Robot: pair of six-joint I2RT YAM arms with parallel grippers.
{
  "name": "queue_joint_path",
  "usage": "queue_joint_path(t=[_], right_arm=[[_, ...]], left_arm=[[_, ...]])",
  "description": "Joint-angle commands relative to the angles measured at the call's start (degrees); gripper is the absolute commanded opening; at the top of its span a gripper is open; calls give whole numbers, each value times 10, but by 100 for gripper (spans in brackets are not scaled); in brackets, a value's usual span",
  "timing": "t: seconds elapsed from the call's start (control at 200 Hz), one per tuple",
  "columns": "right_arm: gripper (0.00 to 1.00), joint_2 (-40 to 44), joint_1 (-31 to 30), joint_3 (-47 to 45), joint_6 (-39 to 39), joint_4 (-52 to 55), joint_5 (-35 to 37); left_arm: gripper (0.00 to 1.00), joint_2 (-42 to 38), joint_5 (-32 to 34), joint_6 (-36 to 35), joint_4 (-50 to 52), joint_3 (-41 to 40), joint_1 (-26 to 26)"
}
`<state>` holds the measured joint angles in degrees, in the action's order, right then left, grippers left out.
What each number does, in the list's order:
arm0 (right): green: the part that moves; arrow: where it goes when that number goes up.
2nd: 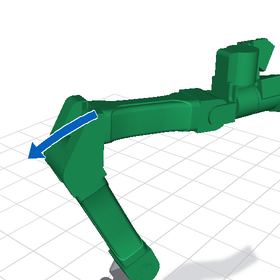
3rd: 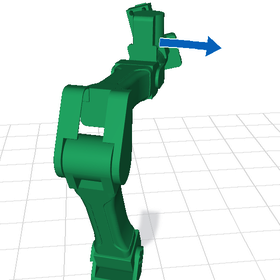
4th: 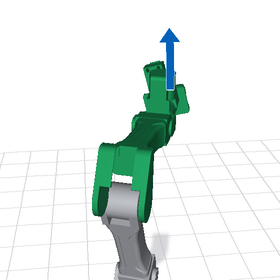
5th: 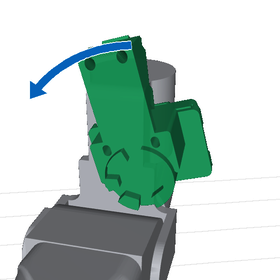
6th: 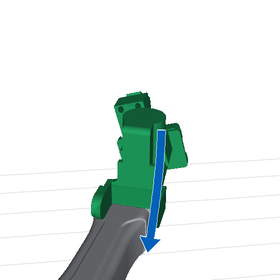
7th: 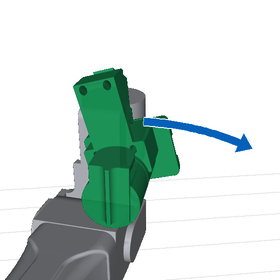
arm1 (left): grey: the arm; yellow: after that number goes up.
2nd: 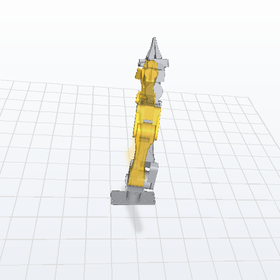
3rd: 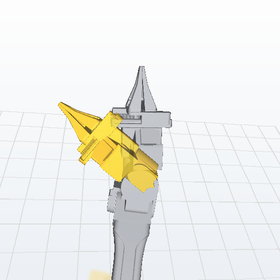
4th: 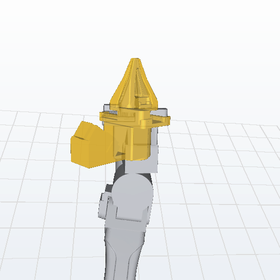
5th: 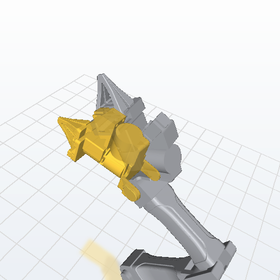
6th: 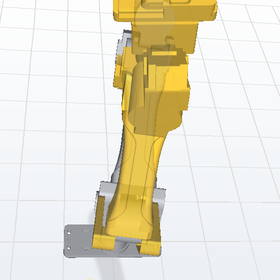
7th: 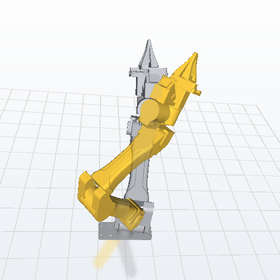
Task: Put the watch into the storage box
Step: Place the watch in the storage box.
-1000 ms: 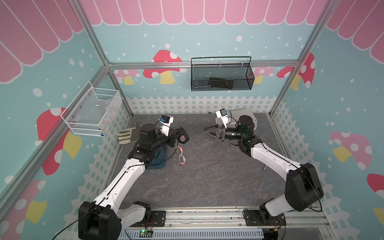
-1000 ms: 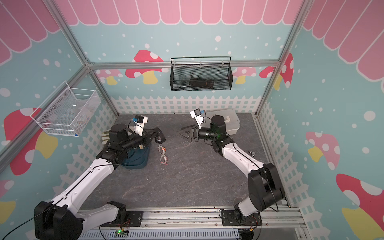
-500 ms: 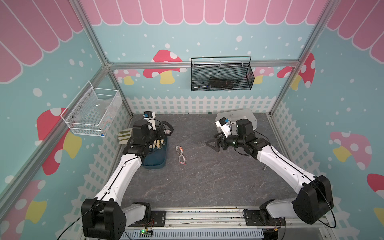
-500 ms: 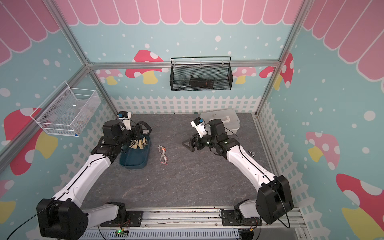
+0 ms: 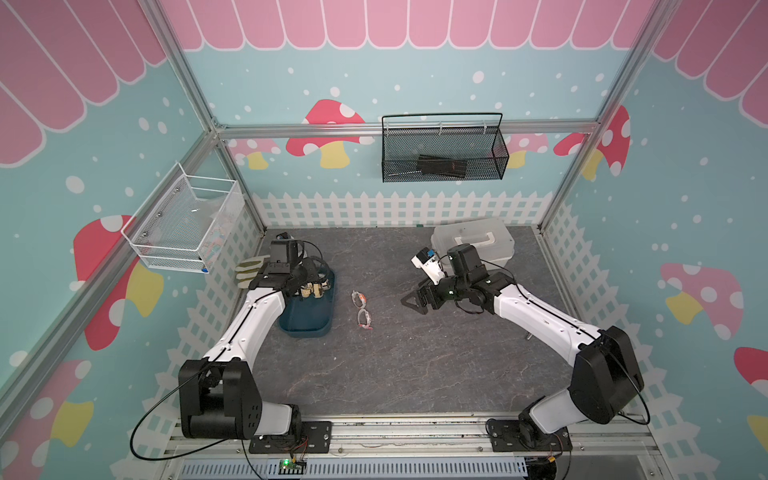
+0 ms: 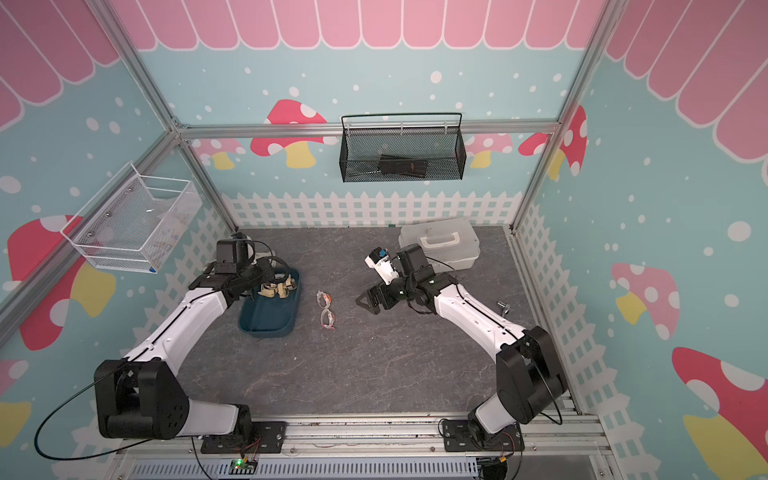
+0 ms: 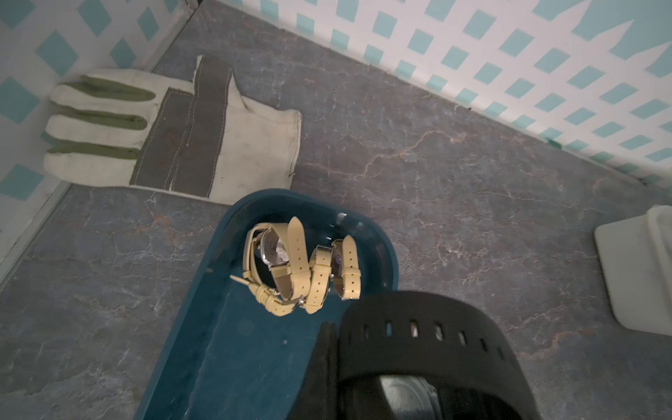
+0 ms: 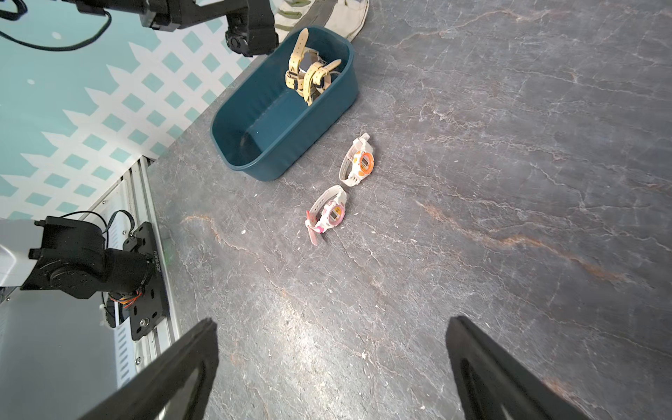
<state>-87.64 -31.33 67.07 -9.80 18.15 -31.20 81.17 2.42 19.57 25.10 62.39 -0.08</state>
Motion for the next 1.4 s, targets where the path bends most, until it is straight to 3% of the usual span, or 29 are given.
queue_joint_path(t=[0.0,0.545,0.725,0.85,1.396], right_arm=[[100,-6,-6,19,16,17,4],[100,-43,-18,45,31,47,1],[100,-74,-41,72,45,94,83],[100,-98,-57,97,53,120,121],[91,-152,-88,130,57,142,148]], left_arm=[[0,23,38,13,39,30,-11],[0,158,26,24,94,81,-23],[0,169,27,12,107,88,-21],[3,181,32,6,111,90,-13],[18,213,61,-11,137,106,15]])
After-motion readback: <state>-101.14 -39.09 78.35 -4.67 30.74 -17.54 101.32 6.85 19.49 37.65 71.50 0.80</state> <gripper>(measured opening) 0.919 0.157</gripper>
